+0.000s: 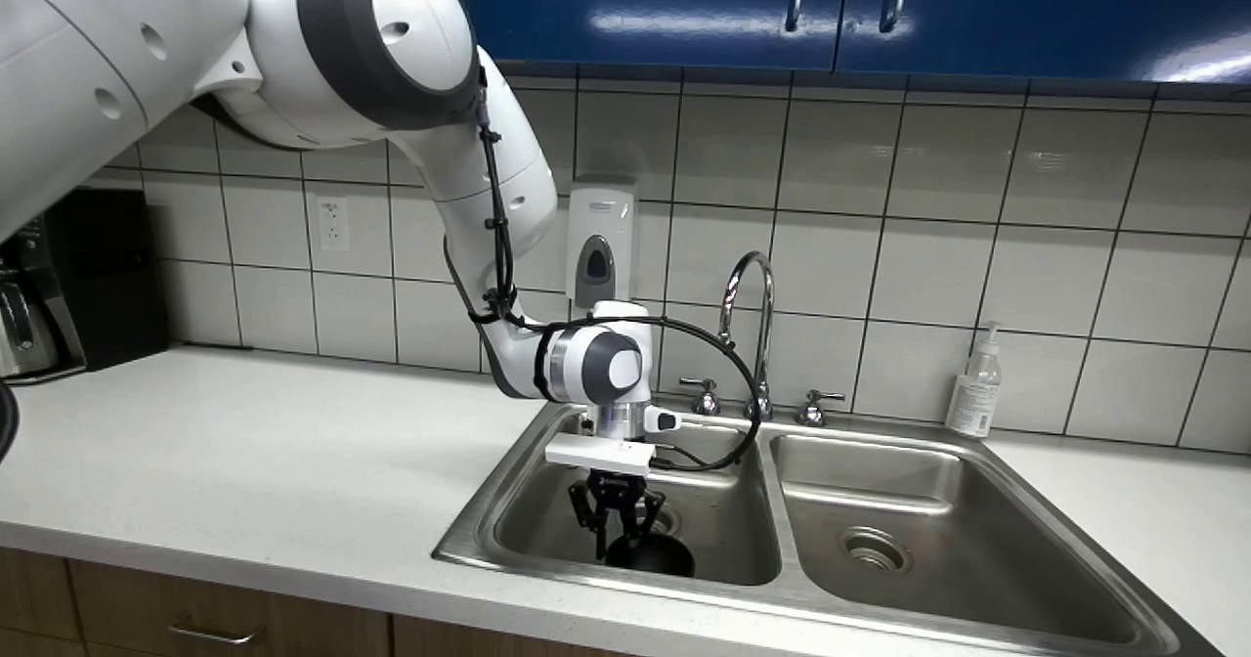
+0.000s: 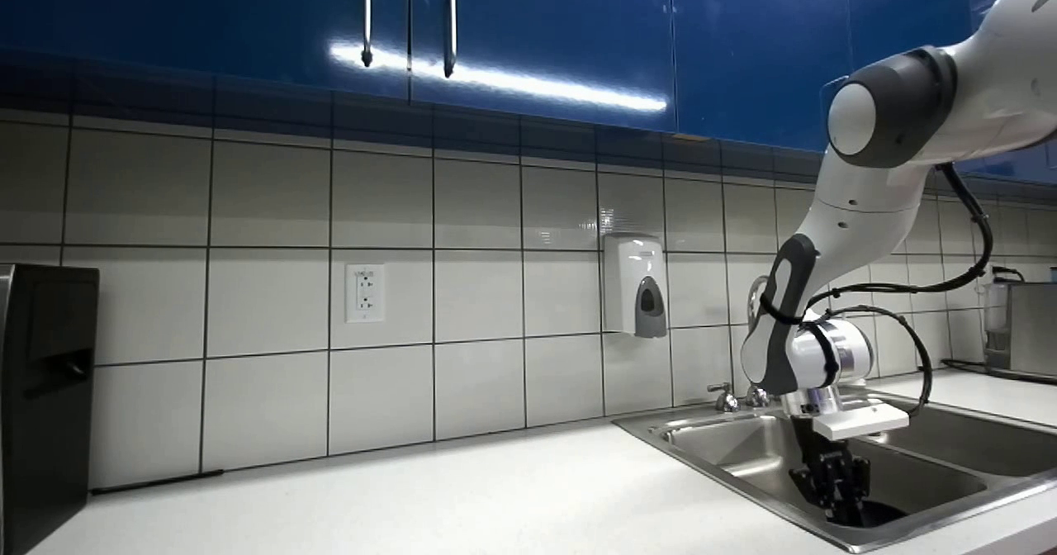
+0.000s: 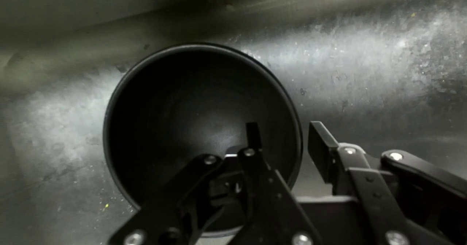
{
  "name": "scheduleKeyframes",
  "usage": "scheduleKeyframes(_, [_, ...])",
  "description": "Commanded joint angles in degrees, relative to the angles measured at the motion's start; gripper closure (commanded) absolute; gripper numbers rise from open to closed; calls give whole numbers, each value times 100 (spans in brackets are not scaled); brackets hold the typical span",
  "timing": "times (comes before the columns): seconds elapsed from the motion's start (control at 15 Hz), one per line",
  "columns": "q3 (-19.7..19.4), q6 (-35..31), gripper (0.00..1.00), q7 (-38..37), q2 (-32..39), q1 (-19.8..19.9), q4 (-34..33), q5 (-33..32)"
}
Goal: Put the bowl in the sink
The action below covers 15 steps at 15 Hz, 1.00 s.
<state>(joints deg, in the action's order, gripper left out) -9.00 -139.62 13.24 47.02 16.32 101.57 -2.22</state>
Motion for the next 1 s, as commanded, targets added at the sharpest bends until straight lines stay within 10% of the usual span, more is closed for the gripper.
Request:
scheduleKeyframes(0.0, [-106,141,29,-242,21,-101,-112,-176])
scheduleKeyframes(0.27, [-91,62,0,-238,-87,-82,-25,-156])
scheduleKeyframes(0.93, [-51,-413,0,-193,-749,-126,516,-151])
